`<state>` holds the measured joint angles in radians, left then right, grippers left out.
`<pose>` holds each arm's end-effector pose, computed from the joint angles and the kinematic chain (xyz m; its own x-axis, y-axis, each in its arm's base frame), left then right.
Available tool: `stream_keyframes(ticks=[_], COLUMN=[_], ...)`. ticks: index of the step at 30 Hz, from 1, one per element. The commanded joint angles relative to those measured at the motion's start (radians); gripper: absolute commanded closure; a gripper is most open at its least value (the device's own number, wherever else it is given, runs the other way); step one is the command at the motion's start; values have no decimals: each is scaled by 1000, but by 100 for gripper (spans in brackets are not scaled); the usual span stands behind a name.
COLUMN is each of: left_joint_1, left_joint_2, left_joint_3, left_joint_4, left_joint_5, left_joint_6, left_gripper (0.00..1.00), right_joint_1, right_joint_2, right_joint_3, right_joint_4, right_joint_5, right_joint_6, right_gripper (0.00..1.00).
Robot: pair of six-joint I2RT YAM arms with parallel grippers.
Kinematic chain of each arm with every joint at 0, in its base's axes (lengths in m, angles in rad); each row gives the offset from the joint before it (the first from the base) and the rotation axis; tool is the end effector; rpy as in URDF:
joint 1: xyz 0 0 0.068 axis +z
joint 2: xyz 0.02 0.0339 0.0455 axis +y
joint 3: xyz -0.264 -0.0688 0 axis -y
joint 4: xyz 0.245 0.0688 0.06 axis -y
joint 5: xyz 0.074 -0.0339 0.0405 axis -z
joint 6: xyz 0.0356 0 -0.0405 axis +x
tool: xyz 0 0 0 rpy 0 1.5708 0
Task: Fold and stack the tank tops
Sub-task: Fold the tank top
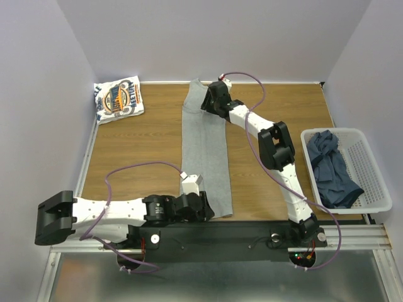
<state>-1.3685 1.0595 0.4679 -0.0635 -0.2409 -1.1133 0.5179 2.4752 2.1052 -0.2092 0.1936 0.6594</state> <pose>0.0513 -0.2077 0.1908 -0.8735 -0.0777 -0.4807 0.2936 0.7035 -0.6472 0.4976 0.2756 0.1844 -0.5878 0.3570 -0.7260 0.0180 0.9029 0.4295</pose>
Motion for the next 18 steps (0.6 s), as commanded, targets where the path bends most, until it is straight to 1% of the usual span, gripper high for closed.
stream_keyframes(ticks=[1,2,4,5,7,8,10,11,12,13,14,15,16,17,18], left_joint_1=[-6,-6,-6,-3,12,35,66,78,109,120,138,150,179,187,196], left_joint_2=[-84,-114,-144,-173,-202,-226,-254,-291,-311,-332,-376,-392,-409,-436,-444], left_joint_3=[29,34,41,41,37,35,23,15,8,-20,-37,-54,-86,-101,-129], left_joint_4=[-105,-123,-192,-217,-286,-332,-380,-403,-427,-430,-429,-423,-423,-420,-415], left_joint_5=[-109,-141,-178,-213,-238,-251,-255,-255,-250,-236,-219,-207,-171,-158,-129], left_joint_6=[-36,-48,-100,-117,-147,-170,-196,-207,-210,-210,-209,-209,-209,-210,-212], left_gripper=[50,50,50,50,51,52,53,55,56,57,59,60,61,61,61], right_joint_1=[8,8,8,8,8,7,7,7,7,8,14,21,27,53,66], right_joint_2=[-39,-48,-68,-103,-157,-226,-309,-347,-436,-471,-554,-593,-634,-669,-744], right_joint_3=[56,56,49,38,-35,-116,-222,-275,-342,-452,-520,-581,-700,-756,-810], right_joint_4=[25,22,18,14,2,-2,-4,-4,-2,-2,-2,-2,-1,-2,-2], right_joint_5=[-8,-3,0,4,13,18,-2,-19,-51,-74,-103,-112,-115,-106,-102], right_joint_6=[-32,-37,-46,-52,-67,-73,-75,-72,-61,-60,-50,-49,-47,-47,-41], right_gripper=[46,43,43,43,43,43,43,43,43,43,44,44,44,44,44])
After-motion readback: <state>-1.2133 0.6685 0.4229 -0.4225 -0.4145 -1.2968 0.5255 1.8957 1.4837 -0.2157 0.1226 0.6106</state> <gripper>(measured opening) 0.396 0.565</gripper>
